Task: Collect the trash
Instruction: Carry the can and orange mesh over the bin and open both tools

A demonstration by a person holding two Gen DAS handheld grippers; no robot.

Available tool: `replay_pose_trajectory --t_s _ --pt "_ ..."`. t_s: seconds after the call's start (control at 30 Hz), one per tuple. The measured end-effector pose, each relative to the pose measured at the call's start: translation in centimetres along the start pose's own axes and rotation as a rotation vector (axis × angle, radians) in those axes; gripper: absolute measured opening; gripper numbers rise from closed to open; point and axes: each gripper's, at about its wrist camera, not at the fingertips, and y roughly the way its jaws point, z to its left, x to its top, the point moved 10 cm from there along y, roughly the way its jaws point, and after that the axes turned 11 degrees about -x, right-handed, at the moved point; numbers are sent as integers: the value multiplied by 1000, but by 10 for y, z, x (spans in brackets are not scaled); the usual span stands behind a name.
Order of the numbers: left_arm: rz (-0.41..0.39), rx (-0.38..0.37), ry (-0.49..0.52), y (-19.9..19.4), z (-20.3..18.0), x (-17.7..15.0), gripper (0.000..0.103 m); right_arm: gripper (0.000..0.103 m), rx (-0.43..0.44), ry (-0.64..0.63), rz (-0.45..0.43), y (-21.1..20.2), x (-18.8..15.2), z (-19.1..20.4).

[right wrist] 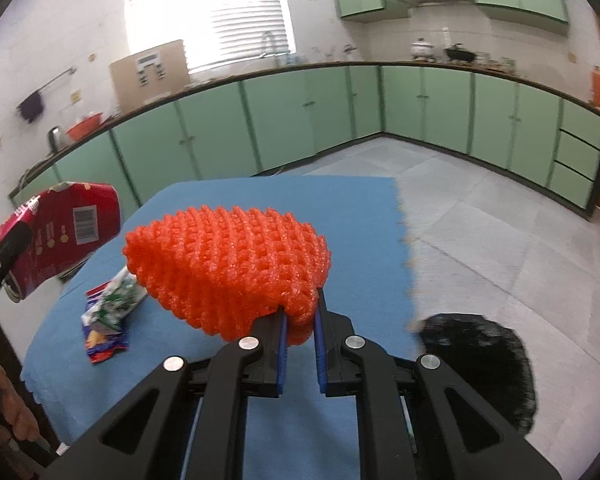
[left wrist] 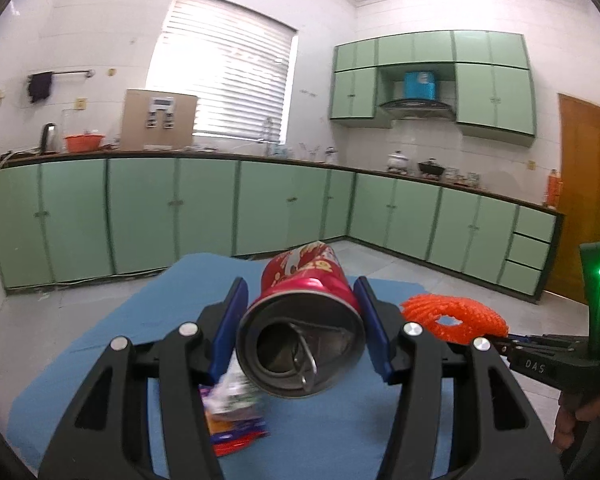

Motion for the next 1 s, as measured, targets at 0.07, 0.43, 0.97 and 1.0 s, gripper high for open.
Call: replay_pose_trajectory --t_s 0.07,0.43,0.97,1.0 --pt "1 -47 9 10 -23 1 52 11 -38 22 -9 -6 2 -23" --pt "60 -307 28 70 -169 -36 52 11 -258 145 -23 -40 -7 -164" --pt "309 -482 77 157 -303 -140 53 11 -401 274 54 -46 -60 -287" --pt "332 -483 83 161 -304 -148 53 11 -402 278 60 -44 -62 -289"
